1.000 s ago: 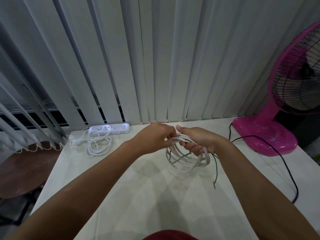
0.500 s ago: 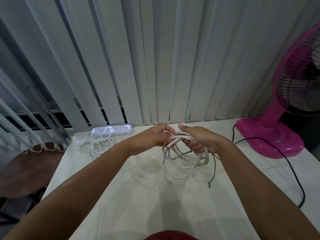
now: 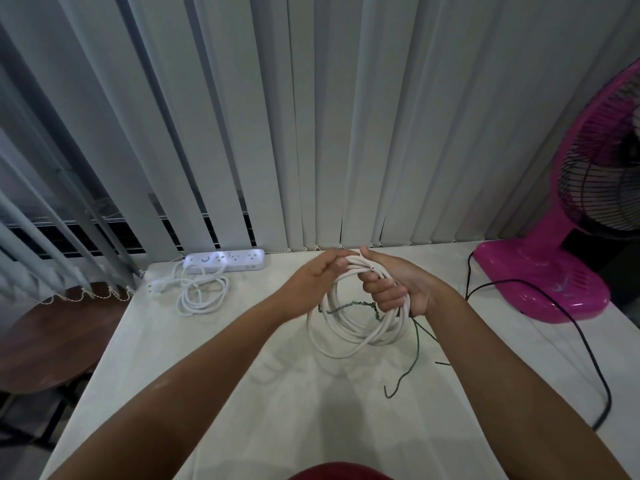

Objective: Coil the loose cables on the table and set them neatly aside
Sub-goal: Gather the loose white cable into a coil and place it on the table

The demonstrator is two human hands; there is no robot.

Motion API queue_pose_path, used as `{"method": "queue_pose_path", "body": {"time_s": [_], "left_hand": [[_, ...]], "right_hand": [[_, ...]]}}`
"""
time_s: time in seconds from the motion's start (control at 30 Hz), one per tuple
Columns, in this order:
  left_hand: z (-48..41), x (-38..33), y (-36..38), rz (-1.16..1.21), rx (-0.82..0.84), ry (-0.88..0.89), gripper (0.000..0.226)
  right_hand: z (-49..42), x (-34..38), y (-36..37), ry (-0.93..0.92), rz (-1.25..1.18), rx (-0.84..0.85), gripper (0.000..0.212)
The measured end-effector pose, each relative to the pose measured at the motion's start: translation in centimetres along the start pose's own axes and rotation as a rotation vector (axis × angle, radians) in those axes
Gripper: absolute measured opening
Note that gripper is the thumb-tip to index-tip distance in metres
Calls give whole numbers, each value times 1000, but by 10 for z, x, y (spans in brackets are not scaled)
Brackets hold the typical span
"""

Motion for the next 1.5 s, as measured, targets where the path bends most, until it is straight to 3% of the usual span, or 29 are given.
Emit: {"method": "queue_pose_path", "body": {"time_s": [0.07,0.17,0.23,0.37,0.5,0.57,0.67,0.8,1.07,1.2,1.33,1.5], "left_hand": [[6,11,12,152,-93,-45,28],[6,19,16,124,-226,-53,28],[2,22,15,53,-272,-35,29],[-2,36,3,-20,-409,-50,34],[-5,50,-19,-39,-589,-129,34],[-5,55,-25,-33,-629,-154,33],[-3,59,-34,23,-664,-185,32],[-6,65,-54,162,-650,-235,31],[-16,85,-75,78,-751,-202,32],[-24,108,-67,186,-730,-273,38],[-33,138,-52,214,-623,-412,43],[-51,166,-53,166,-568,-518,46]], "right_hand": [[1,2,3,-15,-40,41,56],[2,3,3,-31,-66,19,58],[0,1,0,-51,-62,-108,64],[-4,-9,-10,-207,-34,-545,62],[-13,-41,2,-244,242,-742,45],[-19,-54,8,-326,250,-796,35],[-25,-58,12,-414,121,-812,34],[-36,-54,9,-402,-188,-703,33],[-71,-39,17,-379,-105,-696,40],[-95,-34,17,-373,78,-932,49],[-115,-34,-3,-364,-97,-1197,42],[-147,-36,-30,-265,-107,-1299,33]]}}
Point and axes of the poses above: each hand's wrist, its own z-axis away from the middle knuckle, its own y-axis out of the palm, x = y × z, the point moved 4 cm from there along -z, towards the middle knuckle, and after that the axes turned 9 degrees about z, right-handed, at the moved point
